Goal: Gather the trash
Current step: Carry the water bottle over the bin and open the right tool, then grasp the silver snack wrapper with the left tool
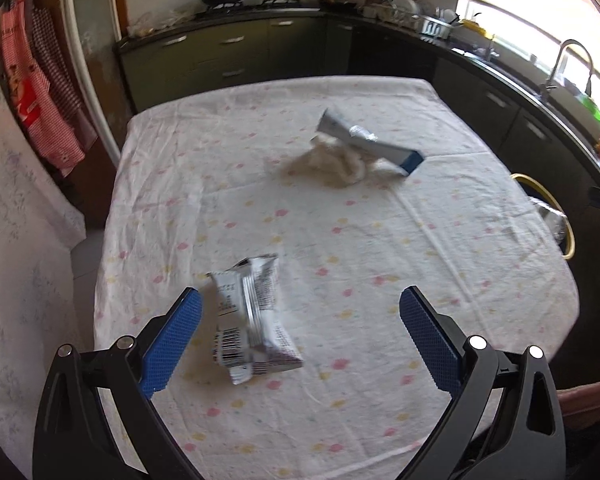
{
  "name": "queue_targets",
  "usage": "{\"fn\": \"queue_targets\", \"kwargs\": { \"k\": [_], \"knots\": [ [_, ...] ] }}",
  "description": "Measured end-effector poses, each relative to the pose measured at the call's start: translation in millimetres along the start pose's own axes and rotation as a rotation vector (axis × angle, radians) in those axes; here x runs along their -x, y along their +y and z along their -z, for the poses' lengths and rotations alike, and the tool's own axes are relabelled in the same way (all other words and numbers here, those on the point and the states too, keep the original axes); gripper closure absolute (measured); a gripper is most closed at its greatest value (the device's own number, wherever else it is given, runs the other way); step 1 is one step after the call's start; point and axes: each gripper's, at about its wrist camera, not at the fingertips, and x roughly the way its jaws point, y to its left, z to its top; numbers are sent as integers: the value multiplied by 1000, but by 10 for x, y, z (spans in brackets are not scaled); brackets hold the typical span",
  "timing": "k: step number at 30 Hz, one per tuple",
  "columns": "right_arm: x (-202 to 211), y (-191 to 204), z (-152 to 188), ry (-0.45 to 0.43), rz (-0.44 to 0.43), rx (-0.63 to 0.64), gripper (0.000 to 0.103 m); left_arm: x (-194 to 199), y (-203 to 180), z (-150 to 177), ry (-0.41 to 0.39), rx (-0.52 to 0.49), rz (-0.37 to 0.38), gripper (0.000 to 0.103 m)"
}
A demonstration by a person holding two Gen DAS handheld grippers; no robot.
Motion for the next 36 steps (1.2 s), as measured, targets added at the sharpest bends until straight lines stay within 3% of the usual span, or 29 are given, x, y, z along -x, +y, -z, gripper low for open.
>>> {"fn": "queue_targets", "kwargs": {
  "k": [8,13,17,24,36],
  "knots": [
    [-113,238,62,35,-49,59,26,-463,249,66,107,77,-52,7],
    [-219,240,59,56,-63,57,25,-606,293,91,151,85,-64,25],
    [-252,263,66,65,-68,61,25,-618,271,83,150,74,-86,31],
    [-251,277,73,66,-73,65,24,-576,237,56,142,57,-91,64],
    [-238,265,95,63,-73,60,24,-346,-76,-10,91,-20,-36,67]
  ]
}}
